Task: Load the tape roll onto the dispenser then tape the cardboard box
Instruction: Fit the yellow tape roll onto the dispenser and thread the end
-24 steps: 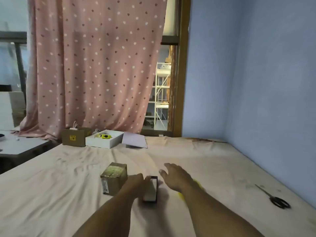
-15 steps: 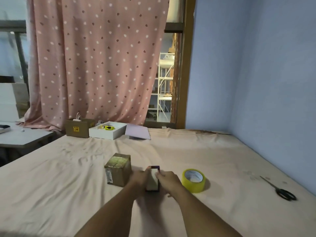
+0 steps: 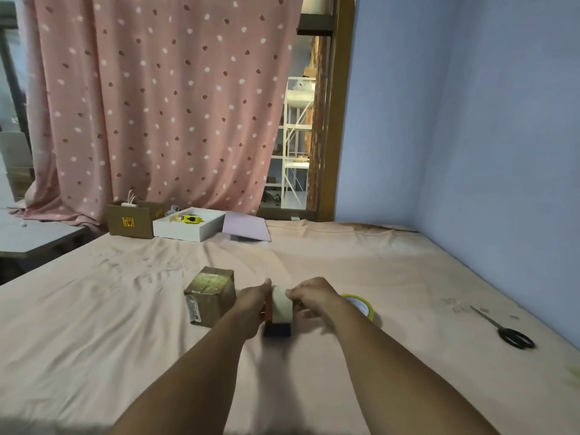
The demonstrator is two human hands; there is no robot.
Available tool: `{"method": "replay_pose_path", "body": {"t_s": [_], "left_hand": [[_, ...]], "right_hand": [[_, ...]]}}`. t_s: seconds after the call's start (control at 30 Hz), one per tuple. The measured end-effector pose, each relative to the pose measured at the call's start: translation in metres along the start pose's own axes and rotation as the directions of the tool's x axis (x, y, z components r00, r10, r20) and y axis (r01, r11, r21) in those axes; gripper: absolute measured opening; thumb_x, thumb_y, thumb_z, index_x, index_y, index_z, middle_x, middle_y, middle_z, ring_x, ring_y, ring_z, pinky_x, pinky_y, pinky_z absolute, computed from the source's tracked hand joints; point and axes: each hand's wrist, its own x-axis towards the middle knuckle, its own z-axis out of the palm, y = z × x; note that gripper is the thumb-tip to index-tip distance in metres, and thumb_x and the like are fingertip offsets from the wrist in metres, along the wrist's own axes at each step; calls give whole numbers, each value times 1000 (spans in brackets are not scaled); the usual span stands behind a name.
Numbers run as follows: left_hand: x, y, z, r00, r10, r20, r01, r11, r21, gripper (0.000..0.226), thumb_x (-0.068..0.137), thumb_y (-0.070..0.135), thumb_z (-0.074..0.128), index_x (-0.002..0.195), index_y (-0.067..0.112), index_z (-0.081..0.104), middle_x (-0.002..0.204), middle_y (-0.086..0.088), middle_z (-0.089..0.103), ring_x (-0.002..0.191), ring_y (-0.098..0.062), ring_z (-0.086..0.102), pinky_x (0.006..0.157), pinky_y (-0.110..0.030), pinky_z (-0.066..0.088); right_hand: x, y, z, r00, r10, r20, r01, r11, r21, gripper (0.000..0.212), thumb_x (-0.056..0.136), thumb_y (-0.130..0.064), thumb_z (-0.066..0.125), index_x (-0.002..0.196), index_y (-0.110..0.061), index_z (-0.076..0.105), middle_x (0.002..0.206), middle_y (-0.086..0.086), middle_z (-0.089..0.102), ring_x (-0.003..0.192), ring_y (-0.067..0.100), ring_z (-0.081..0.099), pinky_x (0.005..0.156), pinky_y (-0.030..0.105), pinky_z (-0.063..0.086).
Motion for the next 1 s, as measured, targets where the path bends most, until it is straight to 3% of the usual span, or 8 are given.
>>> {"method": "replay_pose_path", "body": {"t_s": [0.1, 0.2, 0.3, 0.4, 0.53, 0.73, 0.87, 1.0], "left_hand": [[6, 1, -3, 997, 27, -70, -27, 1000, 0, 36, 99, 35, 62, 113, 2, 65, 109, -14, 69, 97, -31, 66, 88, -43, 55], [9, 4, -6, 998, 49, -50, -48, 999, 27, 36, 98, 33, 62, 115, 1, 66, 105, -13, 68, 93, -29, 65, 80, -41, 55], [14, 1, -6, 997, 73, -22, -72, 997, 25, 24, 101, 27, 60, 104, 4, 66, 92, -11, 69, 82, -27, 65, 76, -40, 54], [14, -3, -2, 997, 77, -8, -77, 997, 17, 20, 102, 24, 58, 92, 7, 65, 83, -8, 68, 74, -24, 63, 70, -36, 53], [20, -9, -3, 998, 62, -17, -62, 998, 3, 20, 103, 22, 57, 96, 5, 66, 81, -9, 69, 71, -23, 64, 62, -33, 53], [28, -19, -7, 992, 121, -34, -119, 991, 63, 23, 100, 24, 62, 91, 3, 68, 82, -11, 67, 72, -25, 63, 64, -31, 55], [31, -17, -8, 977, 176, -118, -155, 974, 166, 27, 97, 23, 65, 76, 6, 64, 85, -15, 58, 84, -28, 57, 78, -41, 48], [28, -17, -9, 957, 198, -213, -146, 960, 238, 36, 92, 35, 70, 74, 6, 59, 86, -15, 59, 81, -28, 58, 74, -39, 50]], "right_hand": [[7, -1, -9, 998, 2, -62, -1, 1000, 13, 15, 88, -23, 74, 88, -8, 74, 93, 12, 76, 78, 24, 75, 54, 27, 53], [15, -4, -20, 983, -71, -172, 70, 997, -11, 15, 87, -25, 73, 80, -12, 75, 89, 9, 74, 85, 30, 72, 71, 40, 59], [19, -3, -29, 941, -219, -259, 162, 961, -223, 8, 91, -21, 67, 89, -18, 74, 96, 5, 71, 93, 28, 65, 78, 34, 51], [25, 1, -28, 918, -343, -198, 187, 816, -546, 14, 90, -16, 60, 94, -19, 72, 103, 9, 72, 97, 32, 65, 75, 33, 49], [32, 16, -12, 925, -365, -106, 160, 626, -763, 22, 87, -12, 59, 104, -16, 74, 109, 11, 70, 103, 36, 65, 75, 32, 48], [31, 40, 4, 917, -390, -87, 155, 548, -822, 20, 94, -13, 57, 105, -9, 72, 108, 16, 71, 101, 37, 68, 66, 33, 40], [24, 35, -11, 879, -462, -118, 179, 548, -817, 32, 92, -28, 56, 119, -13, 65, 120, 9, 67, 114, 34, 58, 87, 39, 45], [17, 47, -41, 896, -351, -273, -20, 581, -814, 58, 87, -54, 58, 128, -13, 53, 131, 9, 55, 125, 32, 48, 96, 45, 40]]}}
